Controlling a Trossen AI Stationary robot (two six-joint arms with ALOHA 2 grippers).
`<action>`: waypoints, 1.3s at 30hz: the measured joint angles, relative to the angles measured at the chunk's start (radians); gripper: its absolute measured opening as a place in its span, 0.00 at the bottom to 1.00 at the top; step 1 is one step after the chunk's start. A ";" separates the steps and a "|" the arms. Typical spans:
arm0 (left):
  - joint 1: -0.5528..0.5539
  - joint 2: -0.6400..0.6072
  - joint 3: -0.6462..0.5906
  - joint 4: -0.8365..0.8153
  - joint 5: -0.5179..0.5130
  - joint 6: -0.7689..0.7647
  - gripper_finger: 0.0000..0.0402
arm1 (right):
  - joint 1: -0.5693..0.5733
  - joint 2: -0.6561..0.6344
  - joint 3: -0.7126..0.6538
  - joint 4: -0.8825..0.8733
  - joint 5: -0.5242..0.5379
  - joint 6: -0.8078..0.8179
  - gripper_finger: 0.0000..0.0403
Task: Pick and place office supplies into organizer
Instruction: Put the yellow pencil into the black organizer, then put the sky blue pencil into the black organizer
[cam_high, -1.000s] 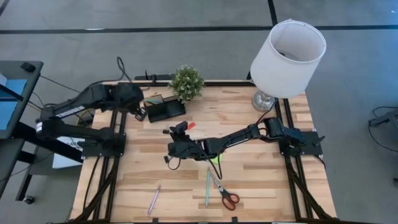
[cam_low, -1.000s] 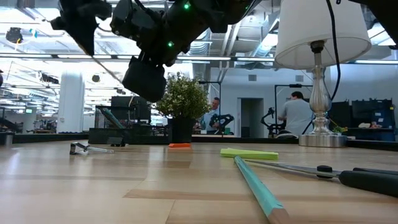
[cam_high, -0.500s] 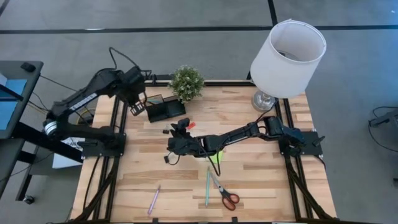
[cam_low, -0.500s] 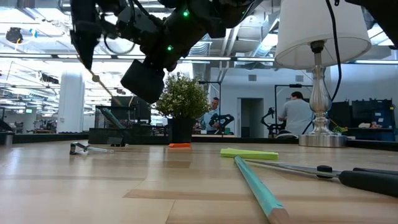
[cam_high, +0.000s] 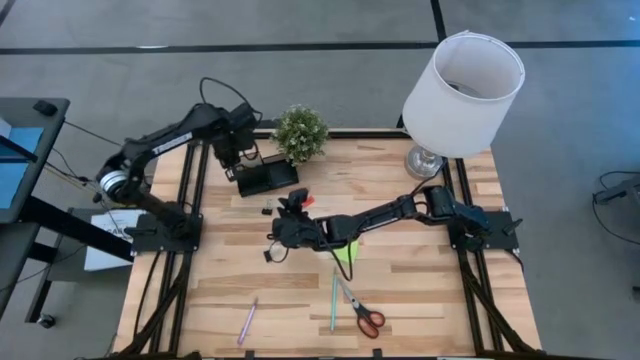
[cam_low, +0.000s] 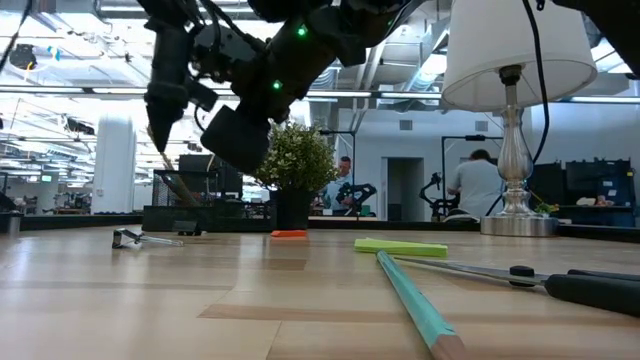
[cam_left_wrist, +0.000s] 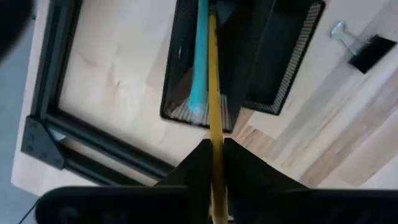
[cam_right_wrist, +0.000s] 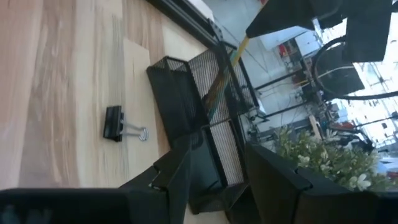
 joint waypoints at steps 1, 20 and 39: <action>0.000 0.015 0.000 0.013 -0.005 -0.002 0.08 | 0.000 0.000 0.000 -0.011 0.000 0.015 0.36; -0.055 0.080 0.031 -0.018 -0.214 -0.058 0.20 | -0.005 0.000 0.000 -0.048 0.002 0.051 0.35; -0.177 -0.140 0.410 -0.161 -0.029 -0.248 0.19 | -0.031 -0.330 -0.182 -0.389 -0.459 0.599 0.32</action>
